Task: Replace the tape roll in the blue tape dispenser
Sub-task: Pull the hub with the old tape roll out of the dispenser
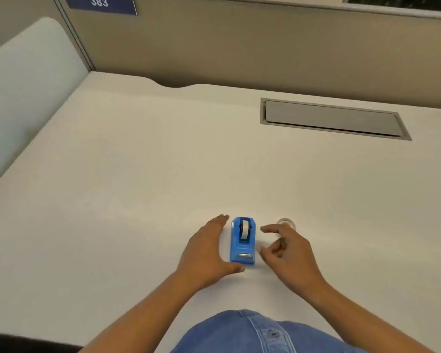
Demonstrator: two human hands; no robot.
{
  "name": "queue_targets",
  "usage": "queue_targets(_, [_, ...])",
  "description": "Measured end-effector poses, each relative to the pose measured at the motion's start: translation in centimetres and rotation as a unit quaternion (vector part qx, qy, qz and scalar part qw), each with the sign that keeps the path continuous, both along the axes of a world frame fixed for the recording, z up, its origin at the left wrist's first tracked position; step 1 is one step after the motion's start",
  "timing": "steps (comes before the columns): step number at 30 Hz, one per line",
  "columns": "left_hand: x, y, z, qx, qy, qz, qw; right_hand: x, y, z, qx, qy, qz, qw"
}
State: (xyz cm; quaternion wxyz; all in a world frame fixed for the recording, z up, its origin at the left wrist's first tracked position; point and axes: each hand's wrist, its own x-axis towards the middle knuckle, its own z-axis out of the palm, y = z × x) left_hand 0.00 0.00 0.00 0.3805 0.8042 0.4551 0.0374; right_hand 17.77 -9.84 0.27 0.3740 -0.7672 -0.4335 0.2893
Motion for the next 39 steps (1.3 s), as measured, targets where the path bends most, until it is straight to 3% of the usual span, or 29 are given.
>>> queue_targets(3, [1.4, 0.1, 0.1, -0.030, -0.039, -0.019, 0.999, -0.2, 1.9, 0.4, -0.009, -0.036, 0.082, 0.996])
queue_targets(9, [2.2, 1.0, -0.6, -0.042, -0.033, -0.025, 0.998, -0.1, 3.8, 0.2, -0.053, -0.093, 0.166, 0.980])
queue_targets(27, [1.5, 1.0, -1.9, -0.023, -0.036, -0.027, 0.999, 0.2, 6.3, 2.4, -0.103, -0.206, 0.235, 0.944])
queue_targets(39, [1.9, 1.4, -1.0, -0.004, -0.016, -0.046, 0.999, -0.2, 6.8, 3.6, -0.144, -0.222, 0.255, 0.930])
